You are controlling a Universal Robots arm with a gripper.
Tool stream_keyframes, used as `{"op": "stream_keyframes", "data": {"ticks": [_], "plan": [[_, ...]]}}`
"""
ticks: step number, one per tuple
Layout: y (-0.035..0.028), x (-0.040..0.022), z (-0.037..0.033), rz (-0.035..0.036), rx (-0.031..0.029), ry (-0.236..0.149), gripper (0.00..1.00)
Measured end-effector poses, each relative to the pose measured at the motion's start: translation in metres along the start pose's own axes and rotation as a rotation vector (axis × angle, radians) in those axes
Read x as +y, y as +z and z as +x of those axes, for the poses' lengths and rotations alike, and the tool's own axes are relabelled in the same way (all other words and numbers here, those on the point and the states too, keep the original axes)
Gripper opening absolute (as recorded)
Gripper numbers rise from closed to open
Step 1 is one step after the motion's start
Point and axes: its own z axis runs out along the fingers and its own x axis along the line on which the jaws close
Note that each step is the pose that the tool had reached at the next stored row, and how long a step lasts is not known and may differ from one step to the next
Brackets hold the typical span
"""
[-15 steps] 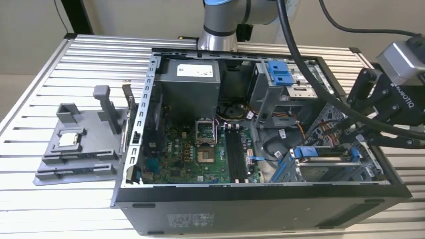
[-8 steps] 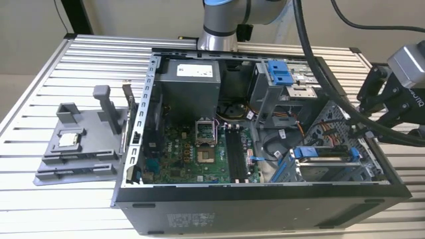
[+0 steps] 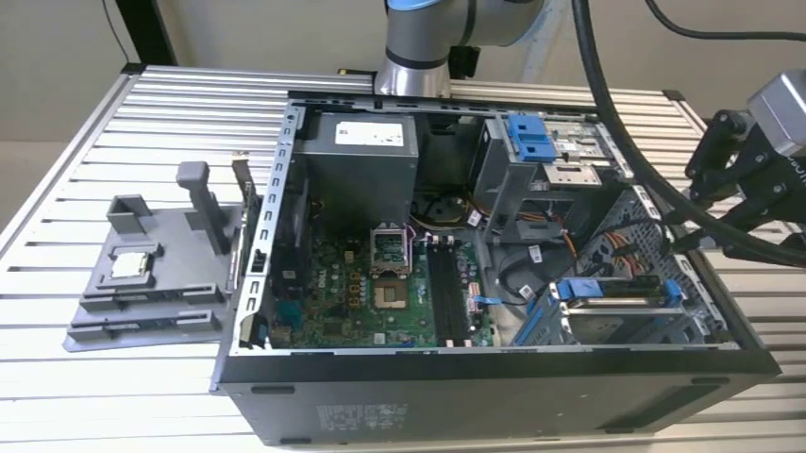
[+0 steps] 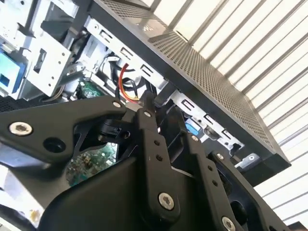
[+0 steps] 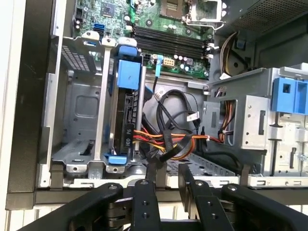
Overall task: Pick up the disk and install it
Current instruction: 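Insert the first disk wire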
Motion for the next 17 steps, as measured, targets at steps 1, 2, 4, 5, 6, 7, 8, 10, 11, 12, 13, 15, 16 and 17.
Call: {"op": "stream_keyframes", "data": {"ticks": [1, 2, 4, 5, 6, 7, 8, 10, 11, 12, 13, 15, 16, 17], "plan": [[-0.0019, 0.0003, -0.0005, 0.0005, -0.0043, -0.001, 1.00], [-0.0040, 0.0010, -0.0011, 0.0009, -0.0075, -0.001, 1.00], [-0.0110, 0.0026, -0.0031, 0.0013, -0.0104, -0.001, 1.00], [-0.0151, 0.0036, -0.0041, 0.0014, -0.0109, -0.001, 1.00], [-0.0190, 0.0050, -0.0051, 0.0017, -0.0115, -0.001, 1.00], [-0.0217, 0.0069, -0.0060, 0.0030, -0.0114, -0.002, 1.00], [-0.0227, 0.0082, -0.0063, 0.0058, -0.0112, -0.003, 1.00], [-0.0238, 0.0089, -0.0065, 0.0112, -0.0099, -0.014, 1.00], [-0.0245, 0.0091, -0.0065, 0.0120, -0.0091, -0.023, 1.00], [-0.0251, 0.0092, -0.0065, 0.0127, -0.0084, -0.031, 1.00], [-0.0258, 0.0094, -0.0066, 0.0134, -0.0075, -0.040, 1.00], [-0.0262, 0.0100, -0.0064, 0.0181, -0.0063, -0.053, 1.00], [-0.0262, 0.0112, -0.0062, 0.0218, -0.0055, -0.057, 1.00], [-0.0262, 0.0125, -0.0061, 0.0256, -0.0048, -0.059, 1.00]]}}
